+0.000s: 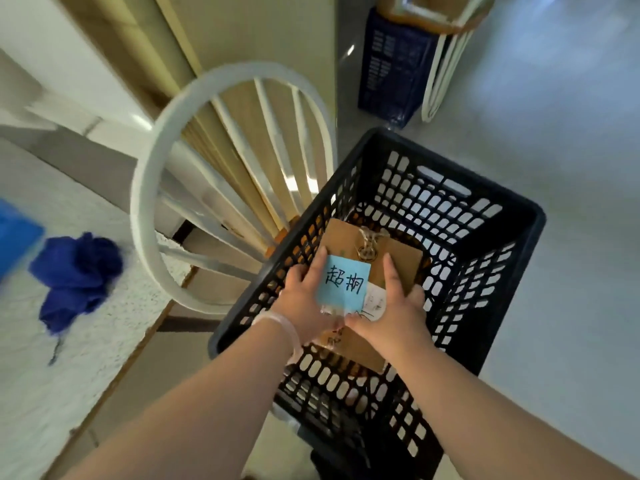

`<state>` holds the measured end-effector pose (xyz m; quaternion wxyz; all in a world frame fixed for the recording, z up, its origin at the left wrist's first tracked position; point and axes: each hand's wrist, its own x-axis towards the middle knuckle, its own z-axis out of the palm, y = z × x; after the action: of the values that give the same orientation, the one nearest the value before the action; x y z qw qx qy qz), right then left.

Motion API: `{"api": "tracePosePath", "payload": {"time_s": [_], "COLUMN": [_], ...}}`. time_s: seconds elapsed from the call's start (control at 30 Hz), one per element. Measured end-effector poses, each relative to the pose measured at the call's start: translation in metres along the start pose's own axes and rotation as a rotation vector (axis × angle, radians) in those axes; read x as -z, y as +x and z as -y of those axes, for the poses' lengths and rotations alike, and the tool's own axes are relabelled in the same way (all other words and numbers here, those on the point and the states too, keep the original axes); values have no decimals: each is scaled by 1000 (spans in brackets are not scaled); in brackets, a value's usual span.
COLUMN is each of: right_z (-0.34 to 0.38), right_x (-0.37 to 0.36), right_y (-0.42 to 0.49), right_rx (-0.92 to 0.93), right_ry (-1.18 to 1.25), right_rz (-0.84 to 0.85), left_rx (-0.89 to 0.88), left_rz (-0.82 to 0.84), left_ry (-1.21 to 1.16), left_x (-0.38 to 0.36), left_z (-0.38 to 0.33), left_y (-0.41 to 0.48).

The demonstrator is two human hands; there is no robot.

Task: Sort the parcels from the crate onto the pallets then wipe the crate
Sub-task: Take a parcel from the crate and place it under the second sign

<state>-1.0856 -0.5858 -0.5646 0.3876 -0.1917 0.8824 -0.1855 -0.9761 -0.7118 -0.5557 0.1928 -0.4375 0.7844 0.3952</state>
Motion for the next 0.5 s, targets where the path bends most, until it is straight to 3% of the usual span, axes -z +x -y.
{"api": "tracePosePath", "payload": {"time_s": [0.3, 0.5], "right_z": [65, 124], "right_x": [93, 106], "right_y": [-74, -143], "right_rx": [338, 543], "right_ry": [-156, -244], "right_rz": [-157, -192], "left_rx": [-143, -198], "left_rz": [-314, -549], "left_ry": [-186, -268], "left_x": [63, 108], "left_z": [-54, -39], "left_y": [-93, -164]}}
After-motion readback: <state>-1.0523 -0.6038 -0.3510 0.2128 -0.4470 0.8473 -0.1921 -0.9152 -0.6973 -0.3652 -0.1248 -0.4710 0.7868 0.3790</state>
